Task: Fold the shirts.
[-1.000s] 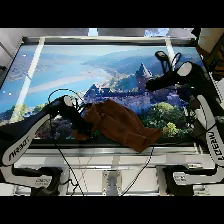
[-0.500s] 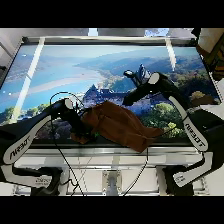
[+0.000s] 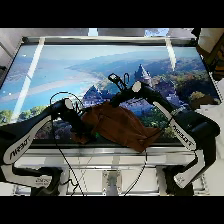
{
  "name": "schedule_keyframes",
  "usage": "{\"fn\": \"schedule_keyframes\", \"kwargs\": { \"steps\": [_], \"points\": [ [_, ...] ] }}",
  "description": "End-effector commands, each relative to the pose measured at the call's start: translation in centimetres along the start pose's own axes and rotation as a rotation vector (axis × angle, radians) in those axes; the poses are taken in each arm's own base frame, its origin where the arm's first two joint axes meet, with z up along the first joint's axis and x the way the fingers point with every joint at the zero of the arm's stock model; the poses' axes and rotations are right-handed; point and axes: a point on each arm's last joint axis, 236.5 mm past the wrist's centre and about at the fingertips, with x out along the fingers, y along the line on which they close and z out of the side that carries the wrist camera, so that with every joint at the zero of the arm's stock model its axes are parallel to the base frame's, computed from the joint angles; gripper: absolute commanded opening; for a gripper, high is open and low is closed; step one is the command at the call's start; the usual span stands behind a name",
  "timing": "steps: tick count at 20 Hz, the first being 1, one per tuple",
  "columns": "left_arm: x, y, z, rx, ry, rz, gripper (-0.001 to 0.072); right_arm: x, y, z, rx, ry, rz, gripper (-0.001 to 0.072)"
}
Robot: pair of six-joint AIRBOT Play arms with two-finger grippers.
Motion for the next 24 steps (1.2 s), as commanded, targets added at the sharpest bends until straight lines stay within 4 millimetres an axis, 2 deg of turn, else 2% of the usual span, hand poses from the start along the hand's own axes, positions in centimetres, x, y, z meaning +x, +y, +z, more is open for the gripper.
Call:
{"fn": "schedule_keyframes", "kwargs": {
  "steps": [1,5,7,8,9,10,11,13,15,16,18,20,21,22,23,24],
  "points": [
    [0.0,-0.2,0.6,-0.005,-0.024,-0.011,0.0259,1.4,-0.8,0.4,-0.006,-0.027,-0.041,0.0328],
    [0.0,-0.3,0.8,-0.006,-0.032,-0.014,0.0259,3.1,1.1,-3.6,0.014,0.109,0.065,0.0328],
    [0.0,-0.3,1.0,-0.006,-0.041,-0.012,0.0259,3.4,1.5,-4.5,0.017,0.139,0.088,0.0326],
    [0.0,-0.2,1.2,-0.006,-0.052,-0.009,0.0258,3.5,1.3,-4.3,0.016,0.131,0.080,0.0287],
    [0.0,-0.2,1.5,-0.007,-0.062,-0.008,0.0258,3.6,1.2,-4.0,0.013,0.120,0.069,0.0190],
    [0.0,-0.3,1.7,-0.009,-0.072,-0.012,0.0256,3.7,1.1,-3.7,0.013,0.109,0.062,0.0022],
    [-0.1,-0.3,1.9,-0.009,-0.080,-0.015,0.0217,3.8,1.1,-3.5,0.011,0.100,0.056,0.0028],
    [-0.5,-0.4,2.5,-0.001,-0.099,-0.011,0.0058,3.8,1.1,-3.2,0.002,0.092,0.050,0.0028],
    [-1.9,-0.3,3.8,0.033,-0.137,0.024,0.0010,3.1,1.0,-1.9,-0.012,0.053,0.026,0.0028],
    [-3.1,0.0,4.7,0.060,-0.163,0.063,0.0010,2.1,0.7,-0.3,-0.023,0.007,-0.003,0.0028],
    [-6.8,0.6,7.0,0.125,-0.229,0.172,0.0011,-0.9,0.0,4.0,-0.073,-0.106,-0.076,0.0027],
    [-12.3,1.4,9.1,0.200,-0.300,0.328,0.0018,-5.3,-1.0,9.3,-0.173,-0.222,-0.181,0.0026],
    [-15.5,1.9,9.7,0.224,-0.334,0.417,0.0104,-8.0,-1.4,12.2,-0.224,-0.282,-0.239,0.0026],
    [-19.3,2.4,10.2,0.243,-0.376,0.530,0.0331,-10.5,-1.7,14.7,-0.243,-0.337,-0.289,0.0026],
    [-23.5,3.0,10.5,0.250,-0.427,0.648,0.0501,-13.3,-1.9,17.1,-0.267,-0.389,-0.342,0.0025],
    [-27.6,3.2,10.4,0.245,-0.481,0.752,0.0521,-15.9,-1.9,19.2,-0.289,-0.435,-0.386,0.0025]
  ]
}}
